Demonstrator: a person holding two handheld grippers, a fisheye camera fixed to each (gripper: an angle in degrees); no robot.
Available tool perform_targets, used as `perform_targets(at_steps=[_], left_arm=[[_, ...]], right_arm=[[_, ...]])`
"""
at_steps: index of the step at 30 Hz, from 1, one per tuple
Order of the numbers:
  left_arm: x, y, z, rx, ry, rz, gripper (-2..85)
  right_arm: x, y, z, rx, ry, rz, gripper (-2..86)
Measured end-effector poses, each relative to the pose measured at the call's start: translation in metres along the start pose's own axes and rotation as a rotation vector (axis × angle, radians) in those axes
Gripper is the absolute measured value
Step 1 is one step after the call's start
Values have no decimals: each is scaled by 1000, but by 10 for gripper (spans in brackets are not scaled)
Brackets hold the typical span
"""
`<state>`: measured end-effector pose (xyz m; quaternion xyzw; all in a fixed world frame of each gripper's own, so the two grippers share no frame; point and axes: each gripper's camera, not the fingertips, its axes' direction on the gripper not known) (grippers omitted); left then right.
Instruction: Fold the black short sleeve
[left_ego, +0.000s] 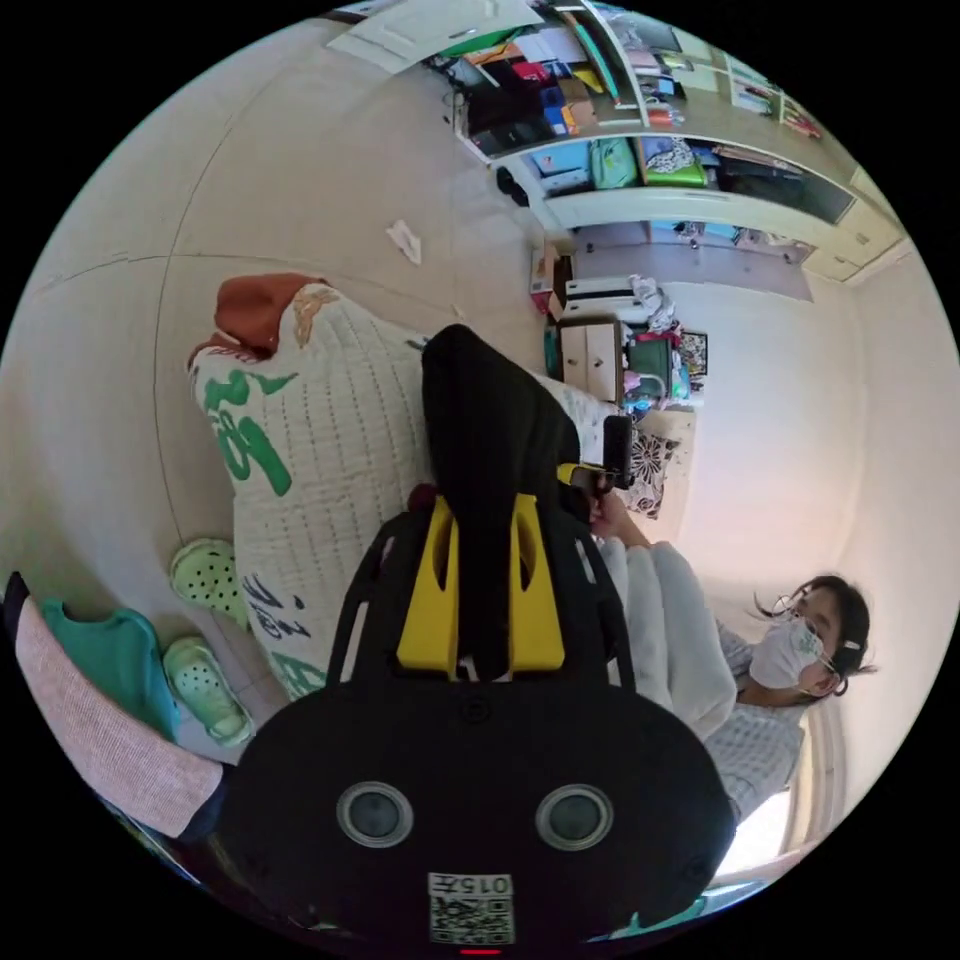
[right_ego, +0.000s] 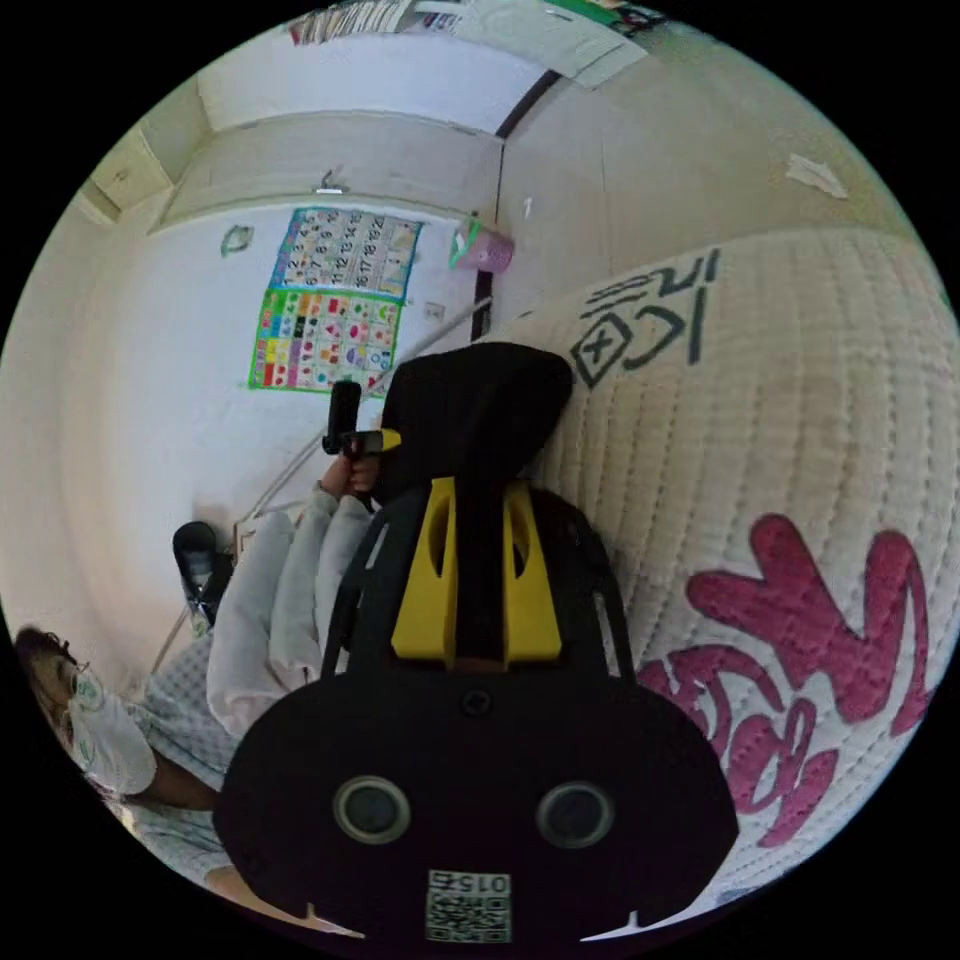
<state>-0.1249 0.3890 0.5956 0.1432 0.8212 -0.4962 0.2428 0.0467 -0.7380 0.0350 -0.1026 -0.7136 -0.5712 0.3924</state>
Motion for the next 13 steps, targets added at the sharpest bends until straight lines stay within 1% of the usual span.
perform_targets(at_steps=[2,4,6,7,8,9,11,13], left_arm=[[5,18,-11,17,-31,4,90],[15,45,-31,91,-84,-3,88],[39,91,-61,254,-6,55,86],[47,104,-68,293,15,81,86],[67,132,-77,365,27,133,87],[90,160,-82,423,-2,184,89],[129,201,-78,473,-78,270,100],[166,235,-62,488,-163,332,128]], right_arm=[[-4,12,-17,78,15,-11,69],[-13,23,-34,66,-3,-41,76],[-46,50,-57,30,-64,-174,96],[-56,59,-62,21,-60,-212,101],[-78,80,-69,-1,-52,-295,106],[-97,100,-72,-16,-45,-365,109],[-118,126,-70,-31,-54,-436,111],[-130,143,-54,-99,-30,-471,101]])
